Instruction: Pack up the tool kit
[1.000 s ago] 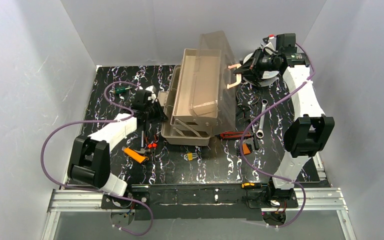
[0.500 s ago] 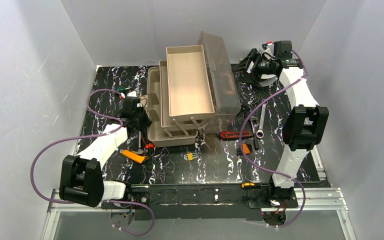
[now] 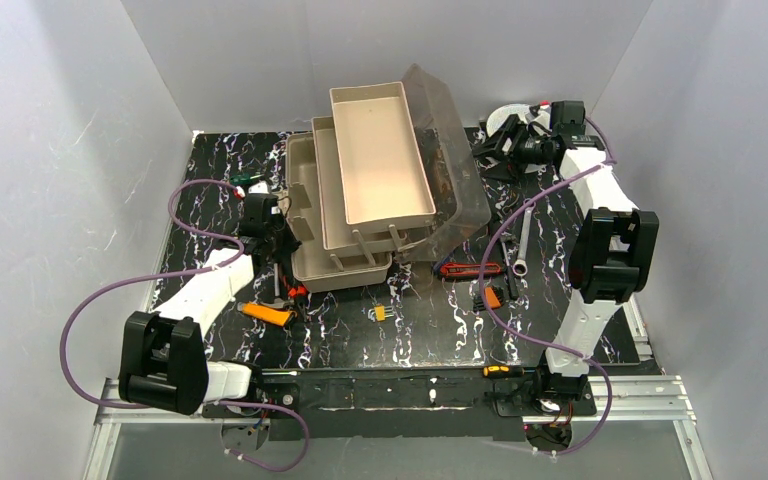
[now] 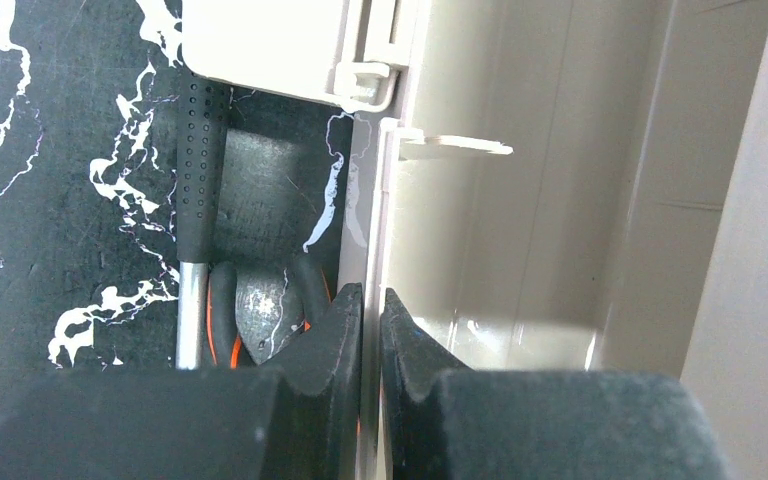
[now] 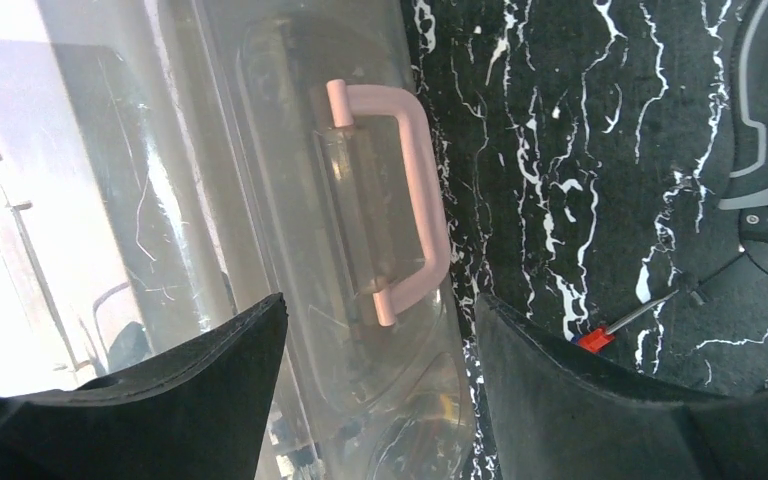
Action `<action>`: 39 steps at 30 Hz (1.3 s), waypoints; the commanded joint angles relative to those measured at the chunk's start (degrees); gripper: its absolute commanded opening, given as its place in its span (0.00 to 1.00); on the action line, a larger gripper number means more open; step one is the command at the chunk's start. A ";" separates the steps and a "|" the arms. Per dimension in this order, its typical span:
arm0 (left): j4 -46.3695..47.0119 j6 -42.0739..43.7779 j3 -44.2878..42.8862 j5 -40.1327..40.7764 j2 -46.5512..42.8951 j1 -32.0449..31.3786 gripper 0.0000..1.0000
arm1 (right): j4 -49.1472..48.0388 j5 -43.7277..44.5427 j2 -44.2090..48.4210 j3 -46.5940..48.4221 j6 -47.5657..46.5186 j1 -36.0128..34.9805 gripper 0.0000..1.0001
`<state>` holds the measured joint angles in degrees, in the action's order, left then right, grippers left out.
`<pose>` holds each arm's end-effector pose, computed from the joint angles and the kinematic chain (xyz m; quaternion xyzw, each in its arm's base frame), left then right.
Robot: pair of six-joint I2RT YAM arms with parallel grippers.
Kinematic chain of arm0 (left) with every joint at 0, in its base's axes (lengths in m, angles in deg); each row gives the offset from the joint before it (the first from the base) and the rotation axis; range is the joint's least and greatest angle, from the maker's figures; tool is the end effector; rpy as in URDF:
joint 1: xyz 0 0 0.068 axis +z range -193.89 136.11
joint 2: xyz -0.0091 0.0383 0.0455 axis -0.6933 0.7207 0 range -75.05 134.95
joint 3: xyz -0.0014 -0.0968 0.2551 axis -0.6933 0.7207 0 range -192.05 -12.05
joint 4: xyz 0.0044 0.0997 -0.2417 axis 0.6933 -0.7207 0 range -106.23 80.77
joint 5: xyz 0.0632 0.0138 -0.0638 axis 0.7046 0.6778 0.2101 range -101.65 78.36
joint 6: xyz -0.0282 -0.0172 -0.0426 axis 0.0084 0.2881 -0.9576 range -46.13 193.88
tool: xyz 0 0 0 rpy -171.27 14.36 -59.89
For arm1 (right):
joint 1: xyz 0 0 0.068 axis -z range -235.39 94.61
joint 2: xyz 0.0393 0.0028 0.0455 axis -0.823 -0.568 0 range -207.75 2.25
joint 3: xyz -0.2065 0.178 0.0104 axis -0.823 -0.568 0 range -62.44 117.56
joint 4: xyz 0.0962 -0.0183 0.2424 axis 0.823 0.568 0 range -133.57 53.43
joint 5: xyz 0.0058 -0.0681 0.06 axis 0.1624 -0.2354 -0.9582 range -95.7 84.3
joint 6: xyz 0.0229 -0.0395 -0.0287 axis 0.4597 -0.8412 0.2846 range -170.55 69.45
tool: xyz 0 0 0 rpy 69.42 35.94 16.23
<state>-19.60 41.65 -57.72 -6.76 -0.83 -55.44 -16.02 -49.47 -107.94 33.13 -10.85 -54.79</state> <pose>0.2722 -0.0525 0.2344 -0.1799 0.8835 -0.1249 0.4141 0.4375 0.0200 0.2905 0.1504 0.8484 0.4469 0.2405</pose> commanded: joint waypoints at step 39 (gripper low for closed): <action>18.91 -16.05 8.22 -7.74 -0.95 4.59 0.00 | 6.09 12.17 -5.97 6.93 -8.19 -7.15 0.61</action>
<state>-4.94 30.50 -49.92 -11.15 -2.47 -51.33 -12.42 -35.42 -113.23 36.56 -17.30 -61.13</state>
